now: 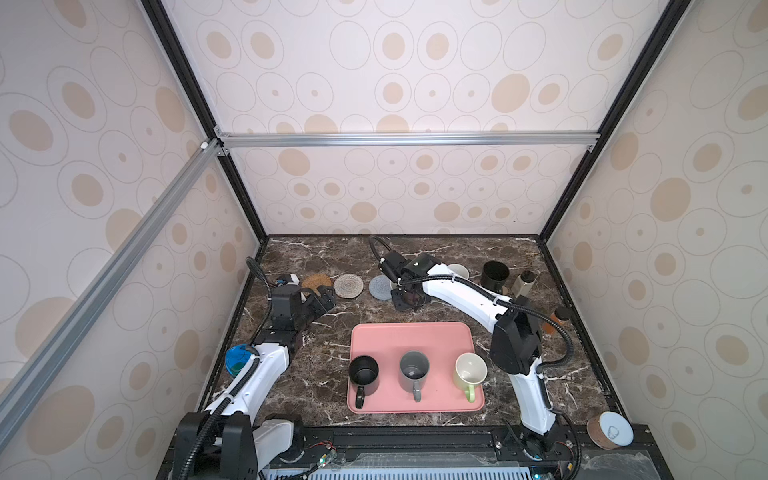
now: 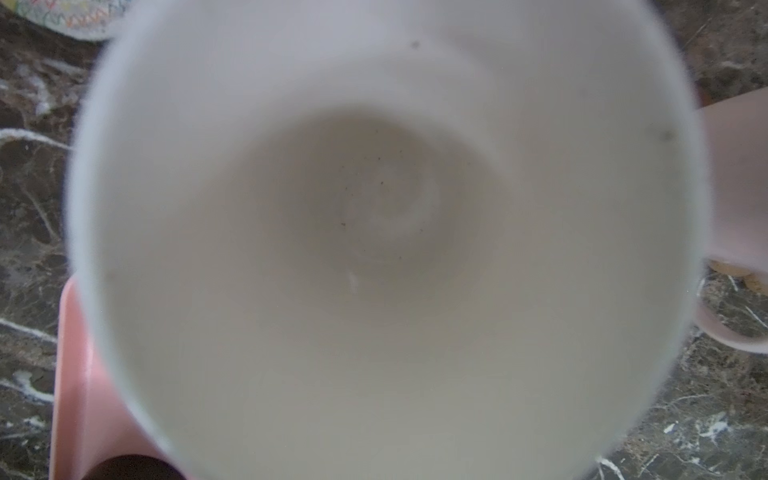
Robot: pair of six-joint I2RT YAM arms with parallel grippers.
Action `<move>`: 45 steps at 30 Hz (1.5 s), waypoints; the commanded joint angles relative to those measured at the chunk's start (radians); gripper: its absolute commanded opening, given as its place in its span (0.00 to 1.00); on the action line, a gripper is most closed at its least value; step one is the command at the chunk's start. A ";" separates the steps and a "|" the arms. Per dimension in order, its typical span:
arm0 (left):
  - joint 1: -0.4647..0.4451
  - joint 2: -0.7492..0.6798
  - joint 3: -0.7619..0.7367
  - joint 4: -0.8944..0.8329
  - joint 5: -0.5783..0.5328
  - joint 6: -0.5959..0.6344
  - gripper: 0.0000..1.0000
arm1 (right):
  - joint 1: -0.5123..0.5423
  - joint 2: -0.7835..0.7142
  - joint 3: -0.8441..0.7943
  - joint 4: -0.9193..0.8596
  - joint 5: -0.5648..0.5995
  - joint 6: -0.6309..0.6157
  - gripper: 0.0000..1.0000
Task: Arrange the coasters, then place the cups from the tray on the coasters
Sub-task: 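Carry the held light-blue mug with the right gripper toward the coaster row, then lower the light-blue mug onto the brown wooden coaster beside the white mug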
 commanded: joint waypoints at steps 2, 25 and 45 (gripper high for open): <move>0.010 -0.007 0.006 0.015 0.007 -0.012 1.00 | -0.023 -0.045 -0.004 0.029 0.059 0.045 0.12; 0.009 0.014 0.019 0.023 0.026 -0.008 1.00 | -0.104 0.012 -0.017 0.119 0.047 0.129 0.12; 0.010 0.003 0.007 0.022 0.024 -0.015 1.00 | -0.138 0.100 0.036 0.138 0.004 0.108 0.12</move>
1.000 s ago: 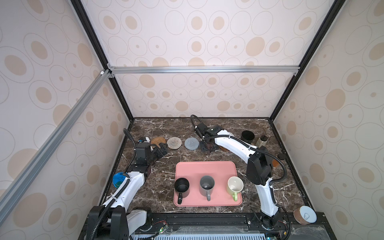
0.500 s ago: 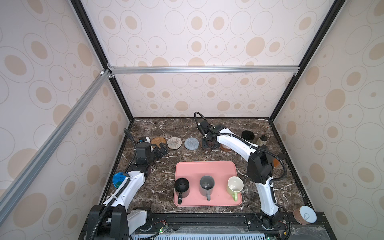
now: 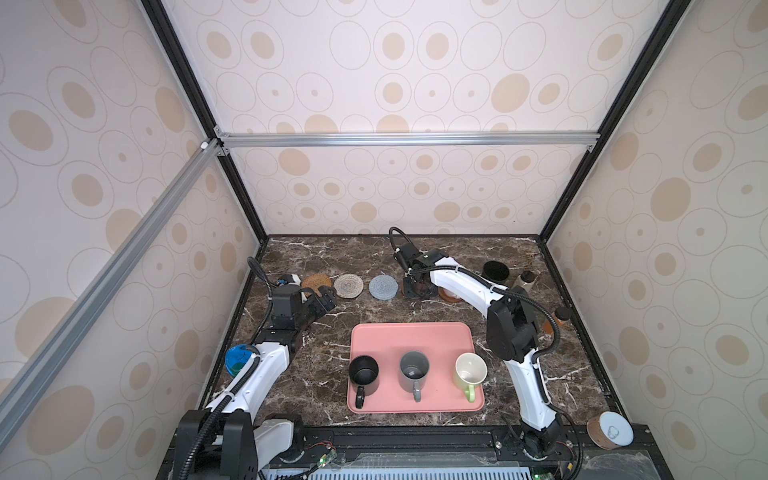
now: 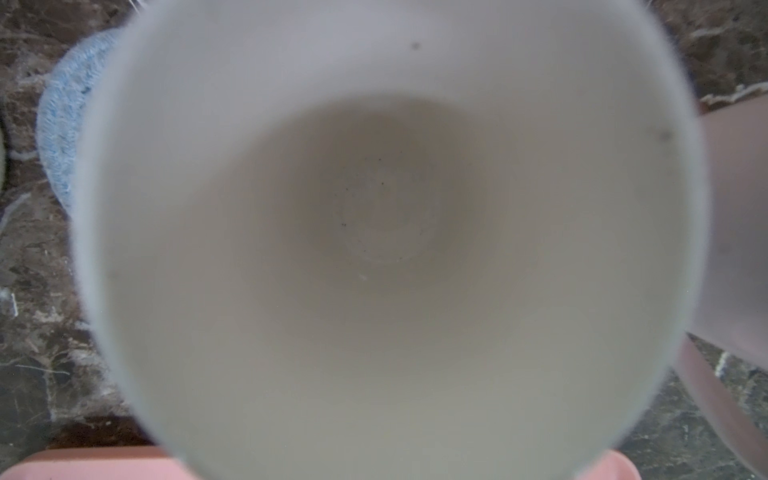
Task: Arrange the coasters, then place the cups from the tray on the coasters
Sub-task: 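Lower the light-blue mug onto the brown wooden coaster beside the white mug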
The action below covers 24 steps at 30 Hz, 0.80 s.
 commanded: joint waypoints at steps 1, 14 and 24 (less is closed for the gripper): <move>0.010 -0.007 0.007 0.020 0.000 -0.013 1.00 | -0.008 0.011 0.041 0.011 0.014 0.005 0.12; 0.010 -0.008 0.007 0.018 -0.001 -0.013 1.00 | -0.014 0.027 0.031 0.009 0.008 0.013 0.15; 0.010 -0.008 0.008 0.021 -0.001 -0.014 1.00 | -0.015 0.025 0.026 0.007 0.003 0.023 0.25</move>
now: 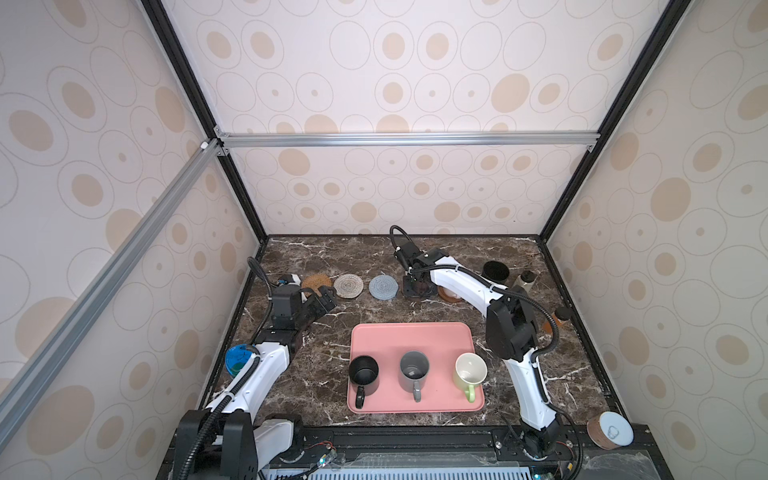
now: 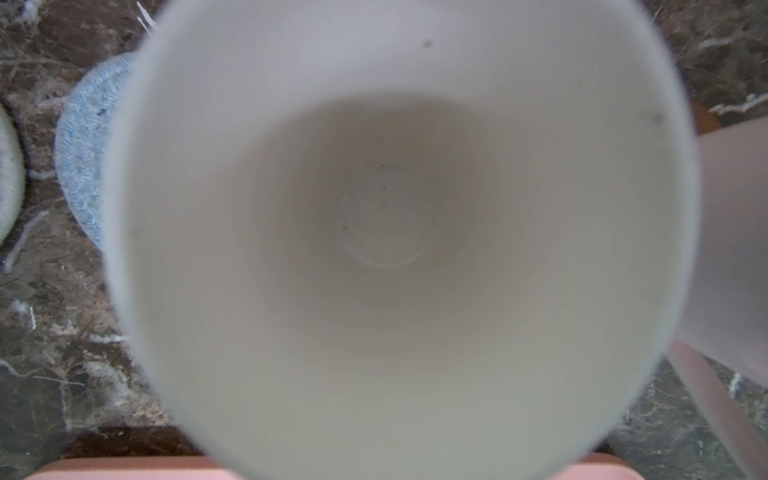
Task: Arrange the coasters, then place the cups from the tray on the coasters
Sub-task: 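Lower the light-blue mug onto the brown wooden coaster beside the white mug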
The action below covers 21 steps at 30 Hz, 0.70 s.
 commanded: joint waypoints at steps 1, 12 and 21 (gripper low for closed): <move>0.010 -0.008 0.008 0.020 0.000 -0.014 1.00 | -0.006 0.019 0.017 -0.008 0.012 0.016 0.26; 0.009 -0.005 0.011 0.023 0.004 -0.015 1.00 | -0.006 0.011 0.011 -0.015 0.013 0.012 0.29; 0.009 -0.005 0.011 0.021 0.004 -0.016 1.00 | -0.008 0.012 0.008 -0.008 0.021 0.002 0.28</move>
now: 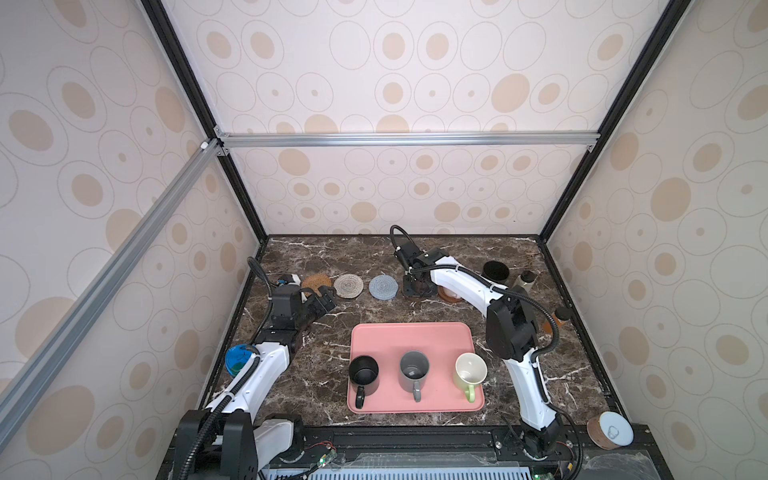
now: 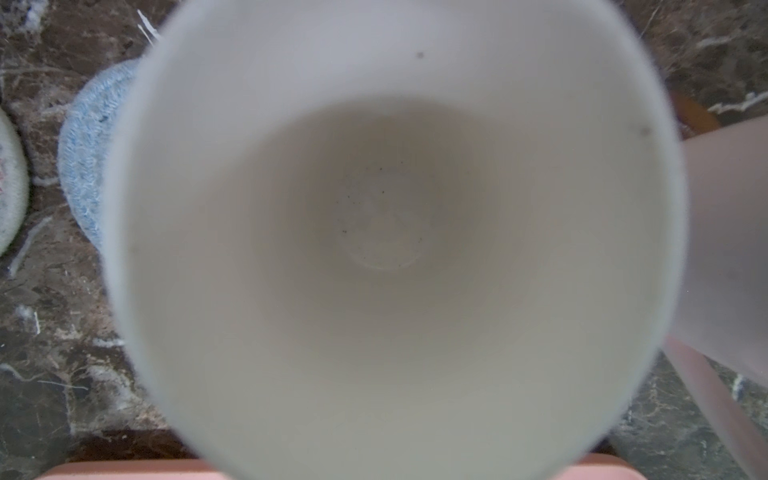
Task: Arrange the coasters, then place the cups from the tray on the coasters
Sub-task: 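Lower the light-blue mug onto the brown wooden coaster beside the white mug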
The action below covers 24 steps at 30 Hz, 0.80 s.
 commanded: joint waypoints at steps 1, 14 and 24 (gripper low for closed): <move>0.010 -0.006 0.011 0.020 0.003 -0.014 1.00 | -0.006 0.014 0.010 -0.010 0.018 -0.001 0.27; 0.010 -0.016 0.010 0.012 -0.002 -0.016 1.00 | -0.014 0.031 0.021 -0.003 0.009 -0.042 0.25; 0.010 -0.019 0.010 0.011 -0.005 -0.017 1.00 | -0.021 0.033 0.017 -0.004 0.015 -0.046 0.24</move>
